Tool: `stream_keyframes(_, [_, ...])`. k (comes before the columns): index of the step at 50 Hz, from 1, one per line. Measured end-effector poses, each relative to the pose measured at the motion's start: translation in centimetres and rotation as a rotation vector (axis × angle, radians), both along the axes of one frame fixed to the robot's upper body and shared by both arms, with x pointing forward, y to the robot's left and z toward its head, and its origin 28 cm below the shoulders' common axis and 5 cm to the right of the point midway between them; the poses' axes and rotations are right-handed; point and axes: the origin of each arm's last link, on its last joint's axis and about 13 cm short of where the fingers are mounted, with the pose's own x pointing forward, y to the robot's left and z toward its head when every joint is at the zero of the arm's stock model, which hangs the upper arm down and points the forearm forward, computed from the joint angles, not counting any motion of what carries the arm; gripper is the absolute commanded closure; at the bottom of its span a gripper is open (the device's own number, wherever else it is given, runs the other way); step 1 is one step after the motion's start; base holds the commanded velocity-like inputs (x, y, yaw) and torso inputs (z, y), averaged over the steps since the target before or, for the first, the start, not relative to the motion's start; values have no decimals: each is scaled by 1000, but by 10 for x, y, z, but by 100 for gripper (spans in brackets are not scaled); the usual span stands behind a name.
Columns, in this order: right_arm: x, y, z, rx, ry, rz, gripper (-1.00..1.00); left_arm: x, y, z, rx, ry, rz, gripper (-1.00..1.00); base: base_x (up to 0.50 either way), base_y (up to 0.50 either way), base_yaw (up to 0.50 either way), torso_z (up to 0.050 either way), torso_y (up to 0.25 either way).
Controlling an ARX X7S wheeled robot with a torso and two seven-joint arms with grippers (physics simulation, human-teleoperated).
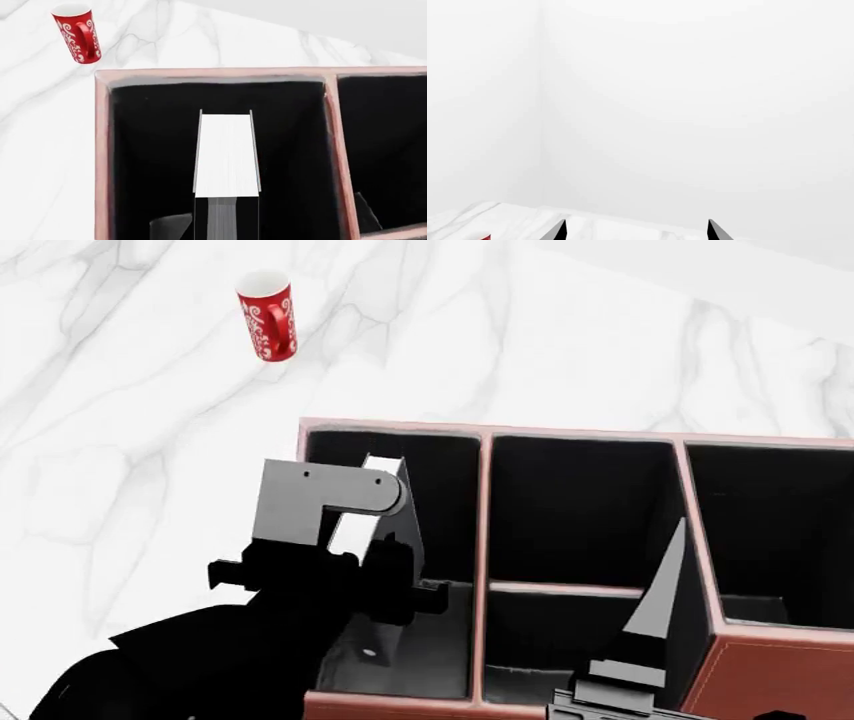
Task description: Pick up the book and place it in the left compartment of the caddy.
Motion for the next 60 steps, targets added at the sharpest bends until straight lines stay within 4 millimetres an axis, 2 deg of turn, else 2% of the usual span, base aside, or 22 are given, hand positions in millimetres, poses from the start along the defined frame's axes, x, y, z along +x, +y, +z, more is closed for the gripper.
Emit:
stream_keyframes(17, [0,0,0,1,0,-1,-100,13,-1,-18,25,37,13,100,0,0,0,1,2])
stream_keyframes(36, [1,0,-1,2,1,-1,-100,19,0,-25,26,38,22,100,0,0,0,0,1])
stream_keyframes(37, [1,0,-1,2,1,-1,-100,19,0,-25,26,38,22,-100,0,0,0,0,10])
stream_keyframes(60, [2,0,-2,1,5,4,-100,16,-7,-18,-37,40,-34,-100,2,1,0,0,0])
